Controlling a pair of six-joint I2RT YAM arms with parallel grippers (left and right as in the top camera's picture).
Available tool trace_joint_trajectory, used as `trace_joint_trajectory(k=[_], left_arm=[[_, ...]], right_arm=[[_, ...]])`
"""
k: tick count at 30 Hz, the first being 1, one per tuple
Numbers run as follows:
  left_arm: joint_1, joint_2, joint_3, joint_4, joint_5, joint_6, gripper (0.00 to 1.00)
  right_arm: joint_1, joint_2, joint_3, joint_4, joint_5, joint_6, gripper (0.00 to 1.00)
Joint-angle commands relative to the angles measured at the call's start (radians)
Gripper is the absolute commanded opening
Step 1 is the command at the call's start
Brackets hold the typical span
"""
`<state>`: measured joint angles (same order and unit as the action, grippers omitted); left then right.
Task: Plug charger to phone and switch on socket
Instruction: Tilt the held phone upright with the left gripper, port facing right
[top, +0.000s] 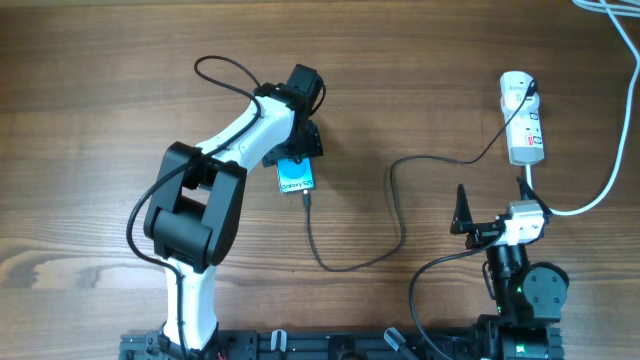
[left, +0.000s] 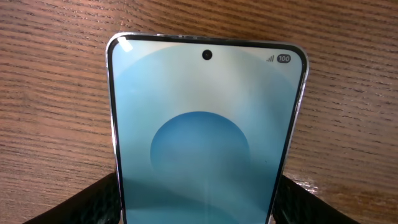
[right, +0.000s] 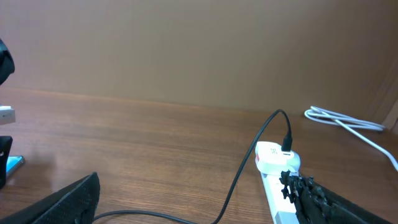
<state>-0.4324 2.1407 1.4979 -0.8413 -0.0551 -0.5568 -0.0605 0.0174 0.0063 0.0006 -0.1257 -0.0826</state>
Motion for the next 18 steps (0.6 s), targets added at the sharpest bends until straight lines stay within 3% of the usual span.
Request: trace_joint_trajectory(k=[1, 13, 18], left_arm=[[0.005, 0.132, -0.075, 0.006, 0.061, 0.000, 0.76], [0.090, 0.072, -0.026, -0.106, 0.062, 0.003, 0.70], [0.113, 0.026, -0.026, -0.119, 0.140, 0.071, 0.70]], right_arm=[[-0.002, -0.006, -0.001, 0.006, 0.014, 0.011, 0.99], [-0.002, -0.006, -0.001, 0.006, 0.014, 0.011, 1.00], [-0.002, -0.006, -0.001, 0.005, 0.014, 0.011, 1.00]])
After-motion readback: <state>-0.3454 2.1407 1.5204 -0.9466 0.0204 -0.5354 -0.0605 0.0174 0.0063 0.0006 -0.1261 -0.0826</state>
